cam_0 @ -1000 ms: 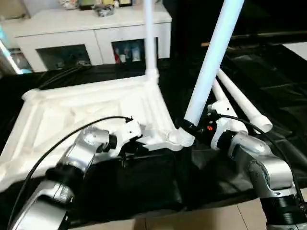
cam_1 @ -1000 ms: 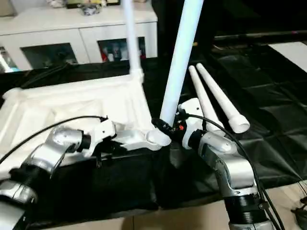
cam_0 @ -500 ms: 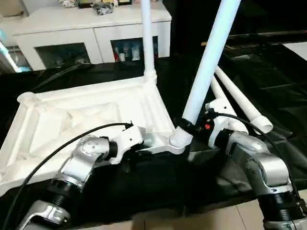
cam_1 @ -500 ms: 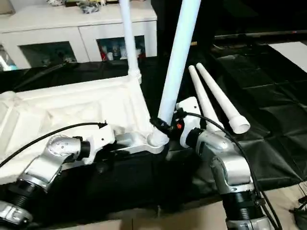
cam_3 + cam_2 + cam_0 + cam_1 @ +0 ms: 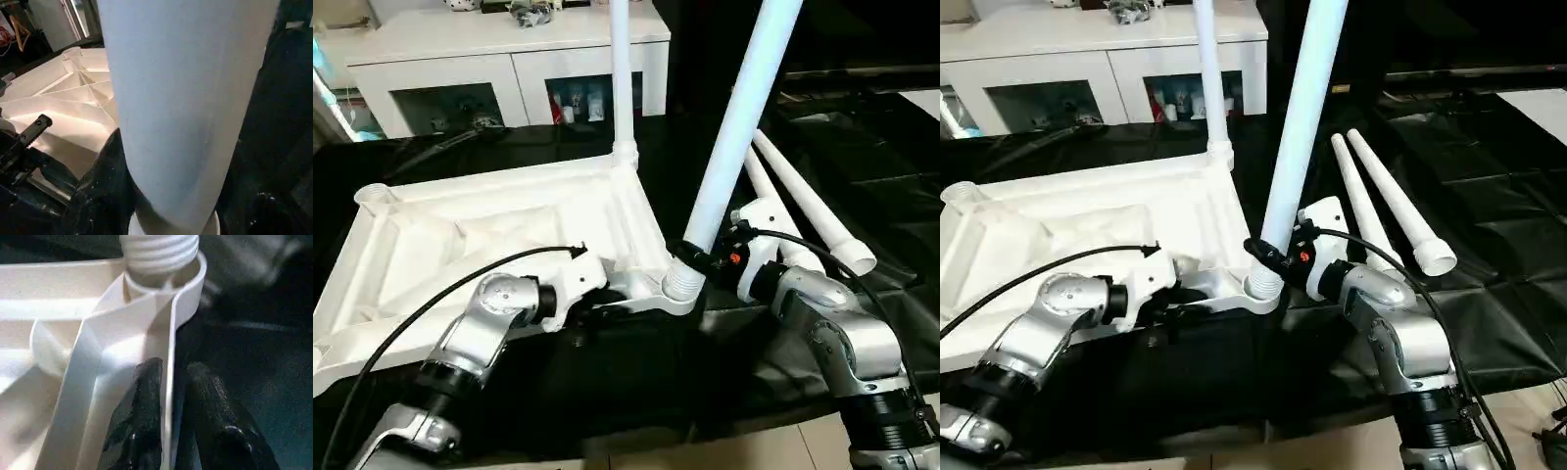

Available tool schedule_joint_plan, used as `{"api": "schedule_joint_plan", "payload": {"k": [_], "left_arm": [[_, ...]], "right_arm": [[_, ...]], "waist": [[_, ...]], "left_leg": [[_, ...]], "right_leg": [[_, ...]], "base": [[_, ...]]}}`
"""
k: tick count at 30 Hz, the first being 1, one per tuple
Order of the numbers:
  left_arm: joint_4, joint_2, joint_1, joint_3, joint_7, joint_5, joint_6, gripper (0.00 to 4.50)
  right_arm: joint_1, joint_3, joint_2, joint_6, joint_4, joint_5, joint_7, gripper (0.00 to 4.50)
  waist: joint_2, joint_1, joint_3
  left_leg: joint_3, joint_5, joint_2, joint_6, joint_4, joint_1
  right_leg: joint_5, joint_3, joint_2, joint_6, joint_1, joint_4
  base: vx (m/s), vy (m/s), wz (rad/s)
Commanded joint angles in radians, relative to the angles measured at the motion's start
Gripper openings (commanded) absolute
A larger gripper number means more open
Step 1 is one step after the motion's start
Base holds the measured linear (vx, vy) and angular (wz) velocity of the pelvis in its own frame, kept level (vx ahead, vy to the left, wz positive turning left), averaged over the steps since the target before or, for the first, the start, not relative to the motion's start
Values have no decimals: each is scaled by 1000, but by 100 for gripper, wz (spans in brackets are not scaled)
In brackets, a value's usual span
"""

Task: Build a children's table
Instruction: Insert table leg to table base

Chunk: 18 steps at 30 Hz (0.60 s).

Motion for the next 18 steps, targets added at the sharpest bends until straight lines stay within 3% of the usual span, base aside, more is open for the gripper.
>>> {"api": "schedule_joint_plan", "payload": {"k": [1,13,18], "left_arm": [[19,1,-21,18,-11,-11,11,106],[93,14,-32,-18,-15,9,-24,106],[107,8,-36,-7,-7,0,-23,52]], "right_arm": [[-13,5,1,-12,5,-8,5,186],[-16,4,1,-15,5,-8,5,186],[-21,7,3,-16,9,-8,6,186]], "waist": [[-14,2,-63],[-13,2,-63],[-13,2,-62]], "left_leg": [[-6,-148,29,46,-67,-3],[-7,-153,30,47,-67,-2],[-7,-157,30,45,-67,-1]], "right_leg": [[-215,49,-51,-195,56,-64],[-221,48,-52,-194,58,-65],[-238,48,-53,-189,57,-66]], "base": [[0,0,0],[0,0,0],[0,0,0]]}}
